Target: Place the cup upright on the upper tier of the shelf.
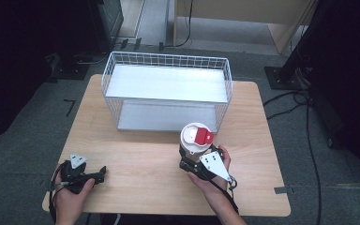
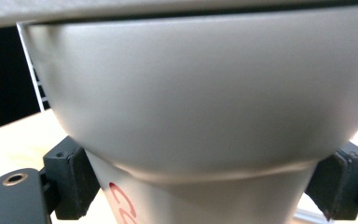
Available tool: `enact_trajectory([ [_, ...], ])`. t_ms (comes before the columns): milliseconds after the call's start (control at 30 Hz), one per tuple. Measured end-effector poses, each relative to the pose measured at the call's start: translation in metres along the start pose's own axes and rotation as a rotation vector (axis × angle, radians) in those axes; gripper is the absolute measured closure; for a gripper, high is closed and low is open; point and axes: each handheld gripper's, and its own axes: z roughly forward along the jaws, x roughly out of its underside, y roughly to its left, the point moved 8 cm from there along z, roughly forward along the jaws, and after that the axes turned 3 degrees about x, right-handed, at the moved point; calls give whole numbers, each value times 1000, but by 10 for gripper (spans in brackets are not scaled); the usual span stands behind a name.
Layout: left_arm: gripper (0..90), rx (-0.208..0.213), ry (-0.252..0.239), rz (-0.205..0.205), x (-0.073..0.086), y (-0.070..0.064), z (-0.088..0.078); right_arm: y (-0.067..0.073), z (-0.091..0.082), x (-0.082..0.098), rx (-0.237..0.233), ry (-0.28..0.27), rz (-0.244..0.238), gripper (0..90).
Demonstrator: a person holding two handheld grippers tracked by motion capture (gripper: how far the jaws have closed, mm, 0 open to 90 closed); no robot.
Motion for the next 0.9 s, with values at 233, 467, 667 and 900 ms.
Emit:
enact_trajectory([
  [233, 0, -1, -1, 0, 0, 0, 0, 3, 7, -27, -1, -51, 10, 120],
  [467, 0, -1, -2, 1, 0, 0, 0, 2, 16, -65, 4, -117, 2, 121],
  [667, 0, -1, -1, 0, 0, 0, 0, 1, 22, -86, 17, -147, -11, 121],
  [900, 0, -1, -1, 1, 0, 0, 0, 2, 34, -116, 20, -188, -13, 121],
])
